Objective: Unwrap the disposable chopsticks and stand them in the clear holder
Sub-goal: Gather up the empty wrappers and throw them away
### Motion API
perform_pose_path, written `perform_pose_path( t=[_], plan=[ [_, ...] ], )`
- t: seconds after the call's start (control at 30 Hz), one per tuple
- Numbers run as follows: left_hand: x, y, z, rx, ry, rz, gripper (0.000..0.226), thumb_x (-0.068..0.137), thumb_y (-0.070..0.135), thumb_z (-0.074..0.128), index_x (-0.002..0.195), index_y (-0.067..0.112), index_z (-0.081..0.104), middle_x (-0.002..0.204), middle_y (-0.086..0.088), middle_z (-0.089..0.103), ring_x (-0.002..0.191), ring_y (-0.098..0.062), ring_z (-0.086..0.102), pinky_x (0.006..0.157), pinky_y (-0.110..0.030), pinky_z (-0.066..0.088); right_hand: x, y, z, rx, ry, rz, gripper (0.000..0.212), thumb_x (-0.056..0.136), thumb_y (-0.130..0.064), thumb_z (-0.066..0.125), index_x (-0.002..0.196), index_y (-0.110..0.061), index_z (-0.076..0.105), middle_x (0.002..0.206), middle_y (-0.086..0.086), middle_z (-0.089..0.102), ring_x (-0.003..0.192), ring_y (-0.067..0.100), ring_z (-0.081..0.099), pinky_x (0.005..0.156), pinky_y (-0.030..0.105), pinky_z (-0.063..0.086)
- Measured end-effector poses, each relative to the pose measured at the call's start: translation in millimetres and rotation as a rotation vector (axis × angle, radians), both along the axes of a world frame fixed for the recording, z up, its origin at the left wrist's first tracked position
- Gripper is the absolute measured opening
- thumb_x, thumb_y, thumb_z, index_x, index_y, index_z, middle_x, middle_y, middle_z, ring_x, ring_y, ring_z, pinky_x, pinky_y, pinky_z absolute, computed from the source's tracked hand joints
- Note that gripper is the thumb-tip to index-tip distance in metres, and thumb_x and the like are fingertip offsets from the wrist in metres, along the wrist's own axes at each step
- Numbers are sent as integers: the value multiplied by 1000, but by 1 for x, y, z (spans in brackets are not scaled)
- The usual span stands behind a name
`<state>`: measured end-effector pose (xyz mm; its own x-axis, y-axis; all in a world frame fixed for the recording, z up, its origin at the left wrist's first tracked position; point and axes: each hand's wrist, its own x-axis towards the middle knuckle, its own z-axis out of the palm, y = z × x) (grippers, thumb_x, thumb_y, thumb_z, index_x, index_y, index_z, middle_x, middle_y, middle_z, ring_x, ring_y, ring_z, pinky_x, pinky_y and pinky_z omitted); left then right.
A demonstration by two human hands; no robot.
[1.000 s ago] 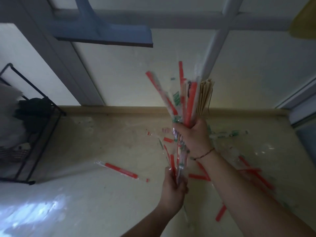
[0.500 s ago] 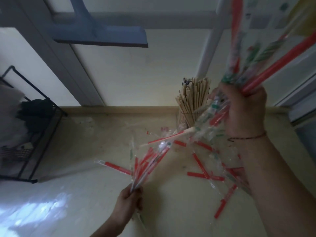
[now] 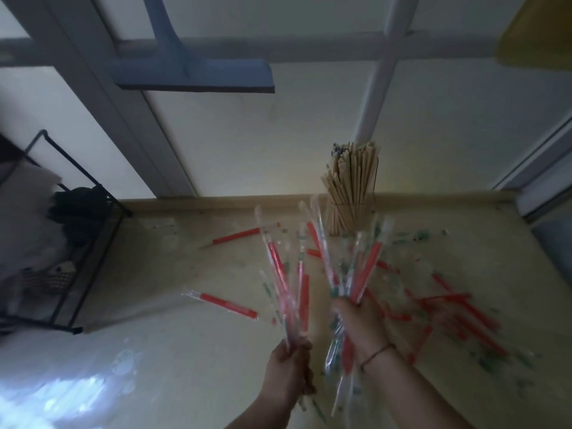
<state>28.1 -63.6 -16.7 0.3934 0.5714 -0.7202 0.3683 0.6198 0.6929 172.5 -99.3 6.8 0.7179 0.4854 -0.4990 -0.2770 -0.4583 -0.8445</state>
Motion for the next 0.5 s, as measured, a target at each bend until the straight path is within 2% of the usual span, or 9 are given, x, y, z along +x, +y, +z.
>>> perform_pose_path(
  t=[0.07, 0.13, 0.23, 0.27, 0.33, 0.4, 0.43, 0.47, 0.5],
  plan=[
    [3, -2, 3, 67, 23, -198, 10, 92, 16, 52, 88, 9, 58, 49, 5, 50, 39, -16, 47, 38, -26, 43, -20, 7, -15, 20, 46, 81, 30, 81, -39, 64, 83, -9, 69, 70, 3, 69, 68, 21, 65, 64, 34, 50],
    [4, 2, 8, 125, 69, -423, 18, 90, 30, 51, 89, 14, 59, 60, 3, 58, 43, -16, 55, 42, -30, 49, -24, 10, -13, -18, 3, 205, 36, 86, -46, 56, 78, -13, 65, 72, 9, 67, 70, 19, 62, 66, 31, 46],
    [4, 12, 17, 170, 160, -587, 18, 90, 29, 49, 97, 16, 60, 83, -11, 65, 58, -24, 64, 49, -31, 53, -21, 11, -19, 55, 132, 234, 23, 102, -33, 40, 84, -26, 54, 87, 1, 65, 80, 12, 61, 78, 31, 51],
    [3, 15, 17, 127, 149, -575, 21, 85, 26, 49, 98, 14, 60, 79, -11, 62, 54, -23, 62, 46, -30, 50, -25, 19, -22, 75, 187, 189, 21, 103, -29, 39, 89, -28, 54, 90, -4, 70, 81, 7, 64, 79, 27, 53],
    [2, 19, 15, 67, 127, -546, 27, 77, 24, 49, 96, 10, 62, 67, -8, 57, 46, -18, 54, 41, -28, 44, -22, 14, -46, -58, 324, 201, 17, 101, -19, 43, 101, -20, 60, 91, -6, 76, 71, 3, 68, 68, 21, 56],
    [0, 21, 11, 61, 124, -541, 26, 74, 22, 49, 92, 9, 63, 61, -8, 54, 44, -19, 51, 40, -28, 41, -60, 30, -82, -342, -57, -31, 24, 88, -7, 61, 111, -4, 64, 90, 4, 77, 63, 9, 69, 57, 23, 56],
    [-1, 22, 10, 41, 112, -527, 23, 75, 20, 50, 91, 8, 62, 61, -8, 52, 44, -18, 50, 40, -26, 40, -60, 30, -76, -324, -27, 39, 30, 79, -8, 72, 108, -3, 67, 86, 5, 76, 61, 10, 69, 55, 24, 55],
    [-3, 22, 10, -8, 86, -495, 17, 79, 17, 50, 90, 7, 60, 61, -7, 50, 45, -17, 48, 40, -25, 37, -51, 19, -54, -209, 282, 191, 23, 81, -15, 74, 103, -10, 69, 79, 0, 76, 60, 8, 69, 55, 22, 56],
    [-3, 22, 10, -81, 48, -449, 12, 83, 14, 51, 90, 7, 58, 61, -5, 48, 45, -16, 46, 41, -23, 35, -35, -3, -17, -62, 548, 383, 7, 92, -23, 63, 97, -19, 67, 73, -6, 75, 60, 4, 68, 56, 21, 56]
  ],
)
